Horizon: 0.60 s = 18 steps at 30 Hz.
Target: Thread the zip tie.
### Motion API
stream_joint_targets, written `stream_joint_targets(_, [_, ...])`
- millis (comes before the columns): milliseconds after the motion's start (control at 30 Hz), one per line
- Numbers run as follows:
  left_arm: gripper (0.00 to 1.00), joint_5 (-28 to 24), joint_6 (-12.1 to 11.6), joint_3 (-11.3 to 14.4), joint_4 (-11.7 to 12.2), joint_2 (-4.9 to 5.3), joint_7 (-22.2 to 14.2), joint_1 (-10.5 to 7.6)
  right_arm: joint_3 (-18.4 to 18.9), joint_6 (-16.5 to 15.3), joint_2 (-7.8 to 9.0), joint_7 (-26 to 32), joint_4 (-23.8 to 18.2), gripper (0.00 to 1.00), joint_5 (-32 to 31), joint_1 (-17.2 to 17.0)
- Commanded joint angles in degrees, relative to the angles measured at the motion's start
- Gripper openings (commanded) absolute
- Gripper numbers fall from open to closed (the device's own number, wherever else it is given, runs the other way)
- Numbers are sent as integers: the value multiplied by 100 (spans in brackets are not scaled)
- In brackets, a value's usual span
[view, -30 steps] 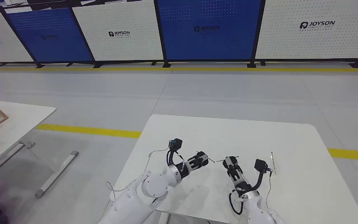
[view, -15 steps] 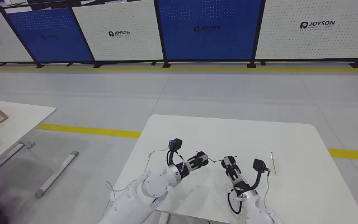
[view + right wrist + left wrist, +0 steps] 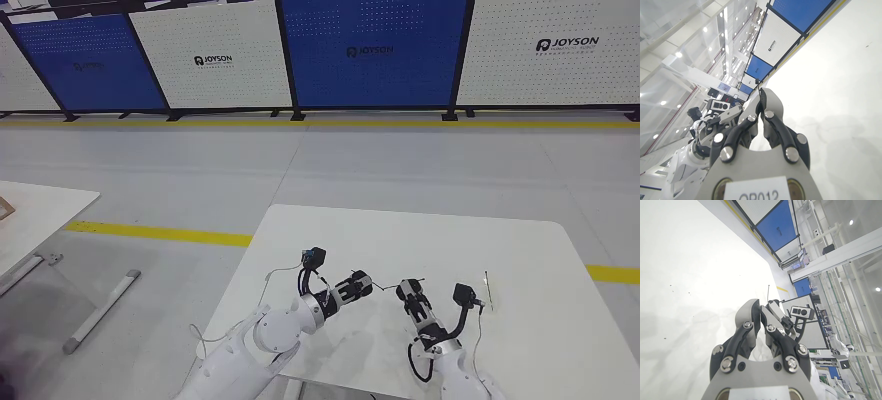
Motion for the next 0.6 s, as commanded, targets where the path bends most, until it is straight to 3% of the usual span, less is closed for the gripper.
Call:
stream_joint_targets(0, [0, 0, 0, 0, 0, 0, 0, 0, 18, -6, -3, -25, 2, 0, -6, -18])
stream_joint_targets(367, [0, 0, 0, 0, 0, 0, 0, 0, 62, 38, -8, -53, -68, 0, -50, -73])
stream_joint_targets(567, [0, 0, 0, 0, 0, 0, 0, 0, 170, -152, -4, -113, -227, 0, -106, -237])
